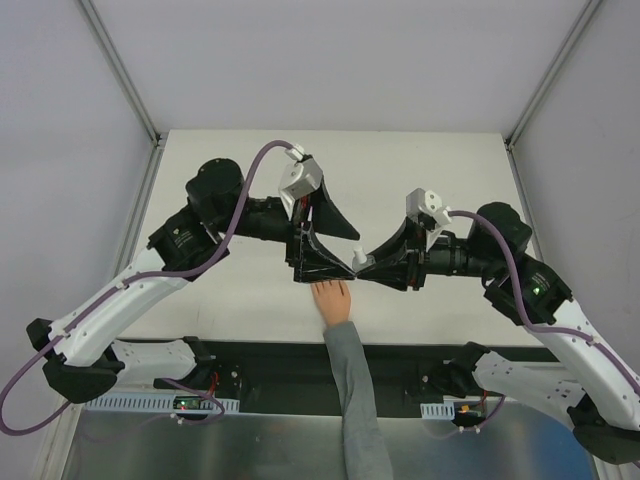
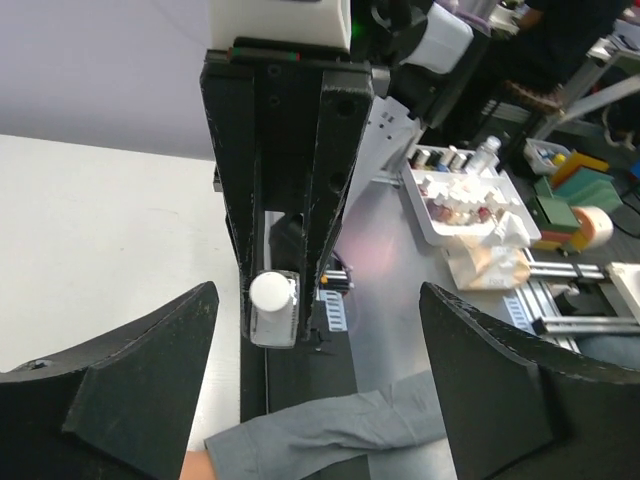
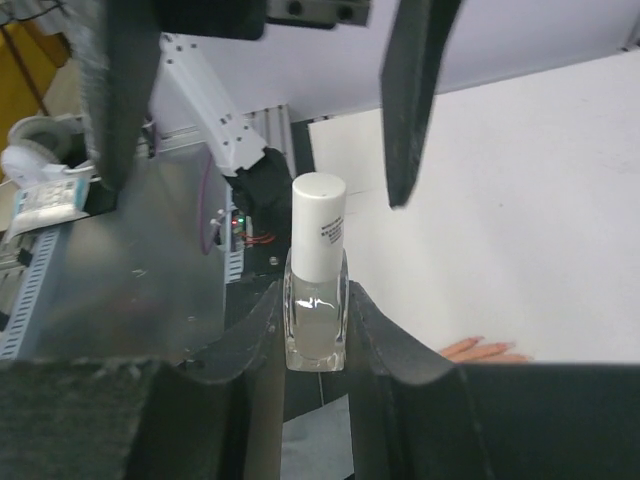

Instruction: Paint the nails

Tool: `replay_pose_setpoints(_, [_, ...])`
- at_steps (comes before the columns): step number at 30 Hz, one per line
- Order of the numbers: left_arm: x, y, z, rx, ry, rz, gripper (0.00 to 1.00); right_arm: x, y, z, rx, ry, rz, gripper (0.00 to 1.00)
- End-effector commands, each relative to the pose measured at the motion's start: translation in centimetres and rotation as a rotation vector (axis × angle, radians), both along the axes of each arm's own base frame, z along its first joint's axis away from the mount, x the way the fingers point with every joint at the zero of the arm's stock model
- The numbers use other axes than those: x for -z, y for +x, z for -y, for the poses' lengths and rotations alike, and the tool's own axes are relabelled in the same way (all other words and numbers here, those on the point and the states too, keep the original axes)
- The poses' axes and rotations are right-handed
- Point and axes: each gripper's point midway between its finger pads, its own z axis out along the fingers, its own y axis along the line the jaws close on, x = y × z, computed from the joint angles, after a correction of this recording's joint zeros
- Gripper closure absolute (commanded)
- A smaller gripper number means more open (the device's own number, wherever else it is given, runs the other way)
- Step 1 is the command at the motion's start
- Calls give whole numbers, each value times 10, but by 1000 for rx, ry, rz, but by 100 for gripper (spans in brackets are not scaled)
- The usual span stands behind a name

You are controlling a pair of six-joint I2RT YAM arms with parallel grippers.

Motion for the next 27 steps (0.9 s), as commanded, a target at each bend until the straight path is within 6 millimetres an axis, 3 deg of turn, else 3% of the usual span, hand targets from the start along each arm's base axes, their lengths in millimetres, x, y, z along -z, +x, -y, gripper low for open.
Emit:
replay_pose_setpoints(1, [-28,18,-8,-170,-60,-3,19,-19,22,6,146,21,69,100])
replay_pose_setpoints(2, [-24,33,-8,-255,-48,-22,19,-19,28,7,186,20,74,100])
replay_pose_setpoints(6, [-13,50,-4,-335,-9,-49,23,-17,33,6,214,5,81,100])
replay_pose_setpoints(17, [-1,54,7,-310,49,-80,41,-12,38,5,252,-23,91,100])
replay_pose_setpoints(18, [1,56,8,-314,54,-86,46,-12,39,5,255,-24,92,100])
replay_pose_setpoints(27, [17,75,16,-399,106,-177,58,-16,50,3,339,-22,101,100])
